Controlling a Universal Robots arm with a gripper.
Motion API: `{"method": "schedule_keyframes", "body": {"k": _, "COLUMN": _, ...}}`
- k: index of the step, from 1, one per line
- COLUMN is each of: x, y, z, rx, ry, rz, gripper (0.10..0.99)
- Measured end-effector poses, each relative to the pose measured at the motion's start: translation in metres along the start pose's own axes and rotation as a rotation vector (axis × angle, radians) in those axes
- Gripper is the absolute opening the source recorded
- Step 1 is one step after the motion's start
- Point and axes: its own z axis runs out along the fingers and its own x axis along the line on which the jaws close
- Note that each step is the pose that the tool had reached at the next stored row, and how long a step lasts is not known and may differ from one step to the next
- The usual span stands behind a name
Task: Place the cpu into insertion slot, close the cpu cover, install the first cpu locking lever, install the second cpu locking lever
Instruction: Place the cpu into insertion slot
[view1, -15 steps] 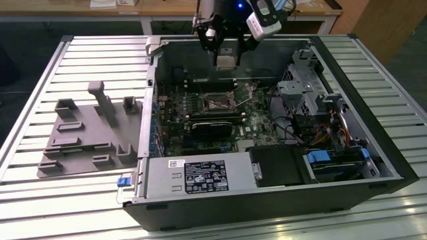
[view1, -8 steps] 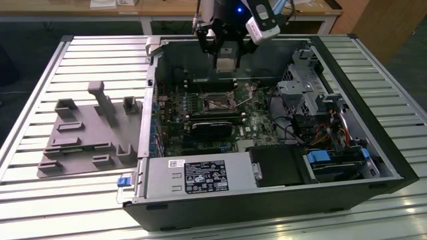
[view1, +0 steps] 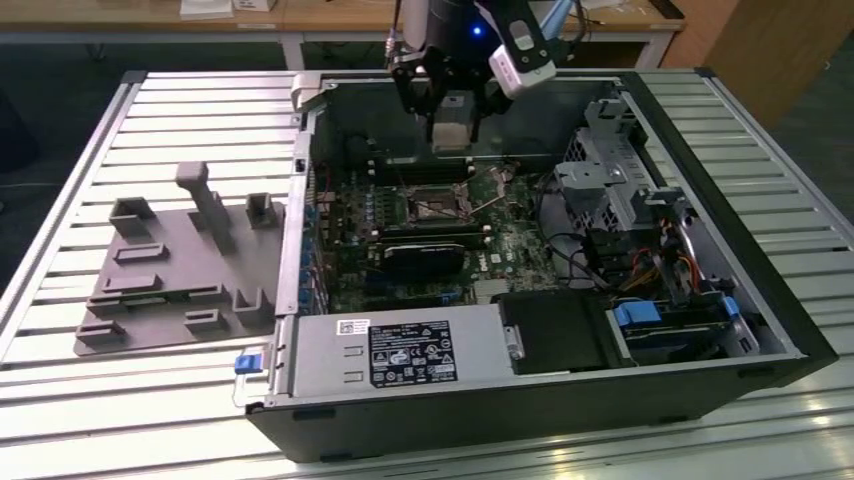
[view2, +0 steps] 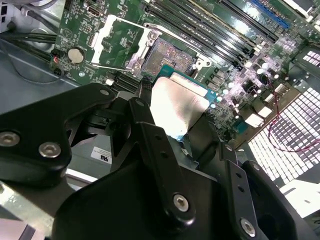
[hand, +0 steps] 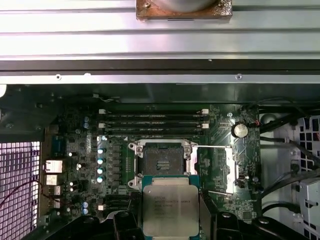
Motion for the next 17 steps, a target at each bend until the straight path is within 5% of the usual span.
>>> {"method": "schedule_keyframes", "body": {"k": 17, "x": -0.0003, "y": 0.0016, "z": 0.0262, "rx": 0.002, "ry": -0.0001, "rz": 0.000, "gripper": 0.537}}
